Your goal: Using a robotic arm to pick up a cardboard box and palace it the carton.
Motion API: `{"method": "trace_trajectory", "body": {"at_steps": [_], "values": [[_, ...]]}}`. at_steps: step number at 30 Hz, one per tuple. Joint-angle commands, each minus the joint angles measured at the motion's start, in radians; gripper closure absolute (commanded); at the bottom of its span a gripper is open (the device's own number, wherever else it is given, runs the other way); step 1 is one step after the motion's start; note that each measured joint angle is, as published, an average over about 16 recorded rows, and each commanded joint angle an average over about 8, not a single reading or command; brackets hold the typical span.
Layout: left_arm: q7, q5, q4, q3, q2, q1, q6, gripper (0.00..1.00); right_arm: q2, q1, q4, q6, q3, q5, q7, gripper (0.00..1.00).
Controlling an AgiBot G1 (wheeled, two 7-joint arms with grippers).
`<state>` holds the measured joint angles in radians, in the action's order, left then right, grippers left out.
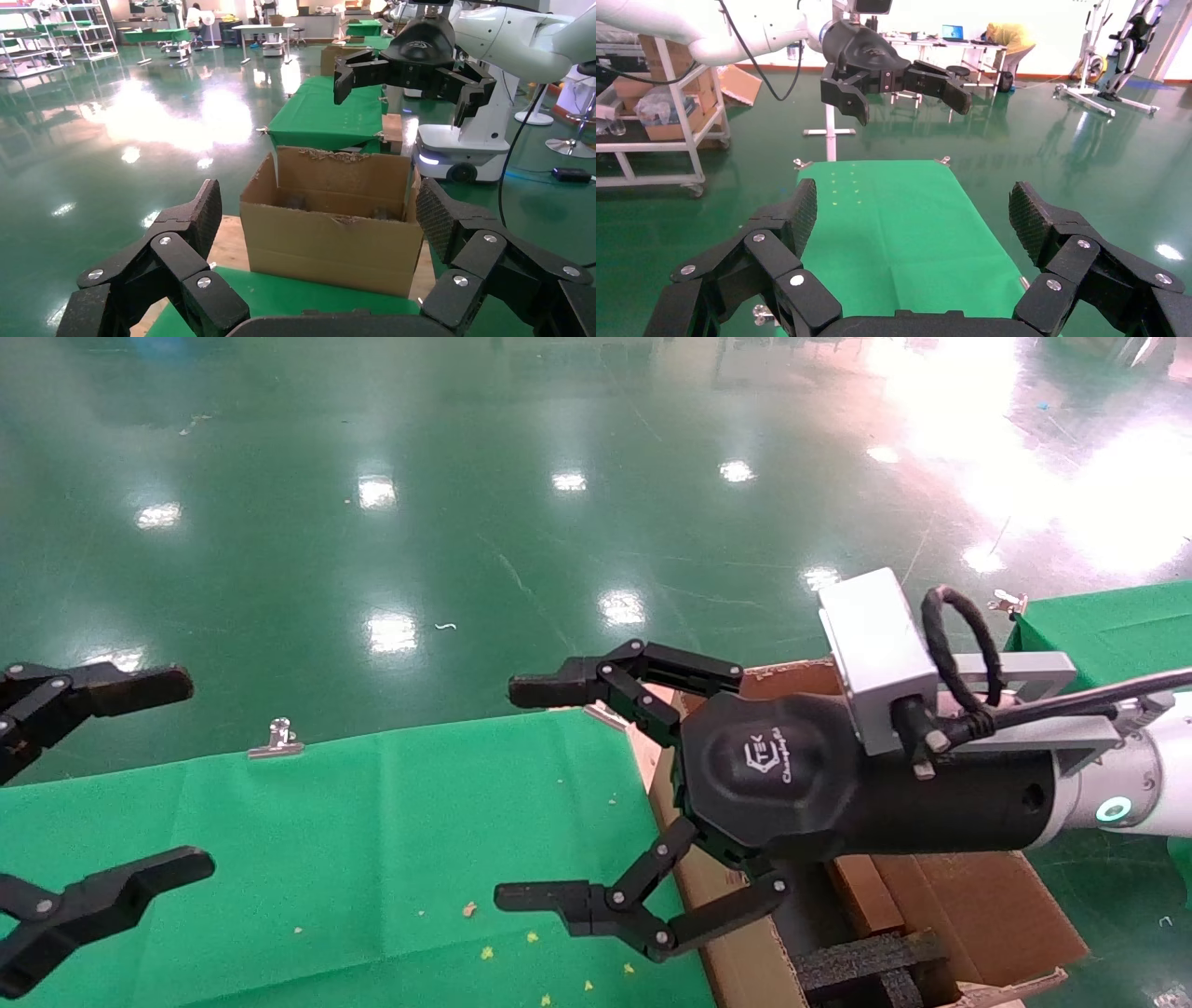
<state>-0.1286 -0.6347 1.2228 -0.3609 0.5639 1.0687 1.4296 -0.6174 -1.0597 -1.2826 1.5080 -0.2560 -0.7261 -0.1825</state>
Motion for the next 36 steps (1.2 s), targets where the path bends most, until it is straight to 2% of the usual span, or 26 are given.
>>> {"method": "trace_trajectory", "body": {"at_steps": [1,36], "values": [[0.000,0.000,0.000,0.000,0.000,0.000,0.000,0.00,-0.002,0.005,0.001,0.004,0.008,0.001,0.002,0.00],[0.000,0.000,0.000,0.000,0.000,0.000,0.000,0.00,0.006,-0.014,-0.001,-0.012,-0.023,-0.004,-0.005,0.00]]}}
